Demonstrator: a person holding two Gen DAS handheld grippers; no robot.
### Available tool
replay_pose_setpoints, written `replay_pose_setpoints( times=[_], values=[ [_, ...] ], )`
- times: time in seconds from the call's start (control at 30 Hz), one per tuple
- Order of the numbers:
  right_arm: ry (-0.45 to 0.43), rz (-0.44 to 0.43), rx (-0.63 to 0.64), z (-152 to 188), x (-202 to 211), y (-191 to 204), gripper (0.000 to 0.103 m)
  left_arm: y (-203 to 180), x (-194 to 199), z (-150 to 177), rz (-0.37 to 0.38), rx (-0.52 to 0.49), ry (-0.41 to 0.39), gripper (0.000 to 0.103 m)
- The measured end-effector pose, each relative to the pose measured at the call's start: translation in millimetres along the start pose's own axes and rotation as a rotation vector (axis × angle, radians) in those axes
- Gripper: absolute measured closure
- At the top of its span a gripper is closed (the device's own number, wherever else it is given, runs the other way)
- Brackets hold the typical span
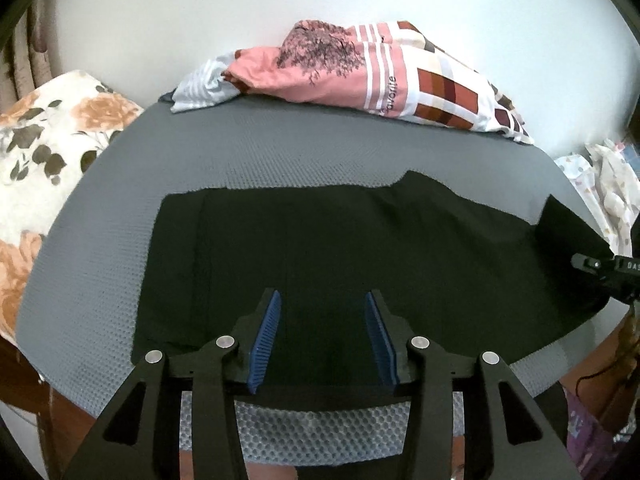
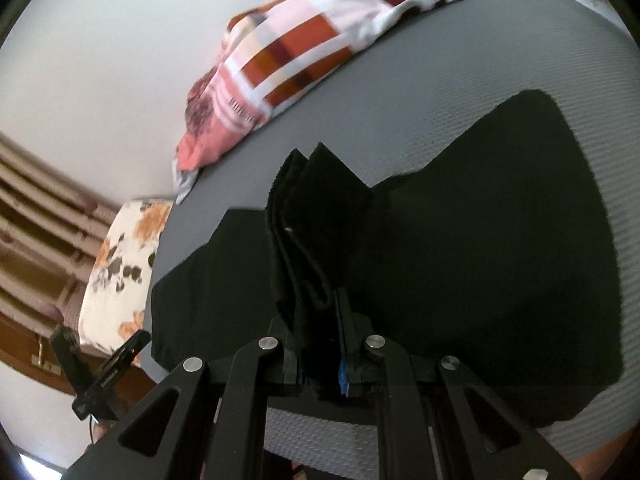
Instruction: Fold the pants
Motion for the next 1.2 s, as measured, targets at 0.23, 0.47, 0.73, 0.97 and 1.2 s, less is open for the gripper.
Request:
replay_pose_setpoints(
  times=[0.23,0.47,0.73,0.97,1.2],
  values=[
    [0.06,0.013,0.075,16.2,-28.0,24.1,0.091,-10.1,-0.6,2.8,0.017,-0.038,0.005,0.054],
    [0.082,-0.003,0.086,17.0,-44.4,38.0,0.09,-15.6,-4.4,3.9,0.029,-0.056,0.026,0.053],
    [0.106,0.016,0.134,20.3,-65.3,54.6,0.09,-16.7,-9.2,4.2,0.036,-0.059,0.05,0.052],
    [0.138,0.053,0.221,27.2,-83.1,71.8,0.09,-16.3,-11.6,5.8,0.039,-0.061,0.057,0.051],
    [0.195,-0.063,0.191,34.8,-94.2,77.2,0.062,-15.8,-16.1,7.1,0.033,-0.064,0.069,0.05]
  ],
)
Point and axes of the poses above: each gripper's, at about its wrist camera, not at the fingertips, and x roughly against the way its jaws point, y to its left, z to its underside, the point moved 2 cm from there along -x, roughly the way its jaws point, and after that the axes turned 11 degrees about -z, right-handed, at the moved point
